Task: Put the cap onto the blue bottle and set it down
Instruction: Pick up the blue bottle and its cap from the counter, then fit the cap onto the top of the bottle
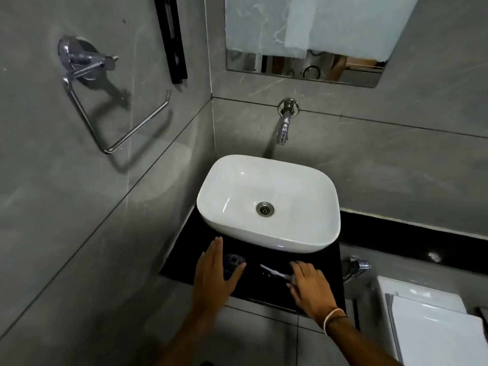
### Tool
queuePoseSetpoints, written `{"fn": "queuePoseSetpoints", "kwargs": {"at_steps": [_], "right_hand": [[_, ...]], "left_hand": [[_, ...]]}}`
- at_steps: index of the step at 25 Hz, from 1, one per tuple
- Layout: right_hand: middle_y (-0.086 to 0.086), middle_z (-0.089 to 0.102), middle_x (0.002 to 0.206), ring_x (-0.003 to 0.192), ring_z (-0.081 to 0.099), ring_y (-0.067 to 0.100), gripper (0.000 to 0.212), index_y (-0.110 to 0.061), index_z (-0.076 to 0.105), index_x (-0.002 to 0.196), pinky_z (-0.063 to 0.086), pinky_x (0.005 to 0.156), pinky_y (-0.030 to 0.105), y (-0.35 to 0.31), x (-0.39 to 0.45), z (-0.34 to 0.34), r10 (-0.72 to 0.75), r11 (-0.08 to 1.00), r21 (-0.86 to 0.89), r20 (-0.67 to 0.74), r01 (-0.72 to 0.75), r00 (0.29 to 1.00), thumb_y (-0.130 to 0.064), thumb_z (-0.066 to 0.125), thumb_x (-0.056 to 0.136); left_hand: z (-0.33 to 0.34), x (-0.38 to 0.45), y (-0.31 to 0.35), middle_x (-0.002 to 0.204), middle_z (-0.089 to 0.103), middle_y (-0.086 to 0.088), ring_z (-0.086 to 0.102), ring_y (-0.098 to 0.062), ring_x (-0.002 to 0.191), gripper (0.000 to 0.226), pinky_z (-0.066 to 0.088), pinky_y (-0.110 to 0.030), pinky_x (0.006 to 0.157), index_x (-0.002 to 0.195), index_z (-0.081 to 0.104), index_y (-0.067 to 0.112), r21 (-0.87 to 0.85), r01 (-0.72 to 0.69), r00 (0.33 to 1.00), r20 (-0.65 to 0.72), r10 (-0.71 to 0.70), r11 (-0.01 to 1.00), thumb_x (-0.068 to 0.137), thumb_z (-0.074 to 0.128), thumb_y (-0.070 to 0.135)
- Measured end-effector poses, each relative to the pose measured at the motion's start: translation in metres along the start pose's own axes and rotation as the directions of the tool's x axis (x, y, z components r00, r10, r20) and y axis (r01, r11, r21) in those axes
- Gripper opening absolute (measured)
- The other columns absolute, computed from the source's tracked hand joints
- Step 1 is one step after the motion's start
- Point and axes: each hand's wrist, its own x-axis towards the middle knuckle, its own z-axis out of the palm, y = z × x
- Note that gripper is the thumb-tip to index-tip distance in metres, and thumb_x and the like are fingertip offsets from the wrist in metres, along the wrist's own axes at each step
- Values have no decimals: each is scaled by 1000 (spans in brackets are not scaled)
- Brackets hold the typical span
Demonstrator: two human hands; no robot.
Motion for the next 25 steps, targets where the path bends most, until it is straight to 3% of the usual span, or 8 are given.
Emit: {"fn": "queuePoseSetpoints", "kwargs": {"at_steps": [2, 5, 9, 12, 15, 25], "right_hand": [[2, 58, 139, 127, 54, 25, 45, -19, 50, 140, 46, 103, 37, 5, 3, 5, 20, 1000, 12, 111, -21, 994, -34, 56, 97], [1, 68, 121, 115, 62, 24, 26, -22, 63, 121, 47, 96, 36, 5, 3, 8, 30, 998, 55, 100, -36, 995, -26, 57, 96], [4, 70, 104, 96, 70, 21, 18, -11, 71, 113, 58, 85, 37, 4, 1, 4, 5, 907, 417, -136, 53, 991, -15, 67, 96], [-7, 67, 112, 107, 66, -2, 29, -15, 66, 123, 55, 92, 16, -5, -2, -17, 9, 767, 616, -290, 179, 957, -9, 71, 94], [-18, 70, 110, 104, 68, -3, 29, -24, 69, 113, 51, 88, 6, -17, 2, -46, -44, 709, 646, -359, 283, 932, -12, 78, 88], [-9, 73, 108, 106, 68, 2, 20, -17, 72, 107, 55, 93, 18, -40, 31, -100, -271, 700, 551, -384, 455, 882, -8, 75, 90]], "left_hand": [[8, -4, -4, 150, 42, -16, 38, -31, 138, 77, 38, -56, 109, 145, 38, 5, -85, 91, 994, 73, -85, 992, 85, 73, 40], [19, -9, -11, 148, 46, -14, 41, -30, 136, 71, 37, -55, 110, 143, 42, 8, -69, 137, 986, 110, -129, 988, 85, 73, 36], [22, -8, -20, 143, 52, -13, 46, -28, 133, 72, 36, -50, 109, 141, 47, 13, -9, 101, 993, 64, -100, 995, 85, 67, 52], [23, -8, -29, 144, 51, -11, 44, -26, 135, 77, 39, -51, 107, 143, 44, 17, 84, 53, 996, 73, -59, 995, 85, 52, 67], [26, -11, -35, 146, 49, -11, 41, -26, 137, 79, 38, -50, 107, 146, 40, 20, 103, 28, 996, 86, -37, 994, 84, 49, 69], [27, -11, -37, 149, 45, -12, 38, -29, 139, 81, 36, -53, 110, 146, 39, 20, 72, 12, 996, 86, -18, 997, 83, 55, 68]]}}
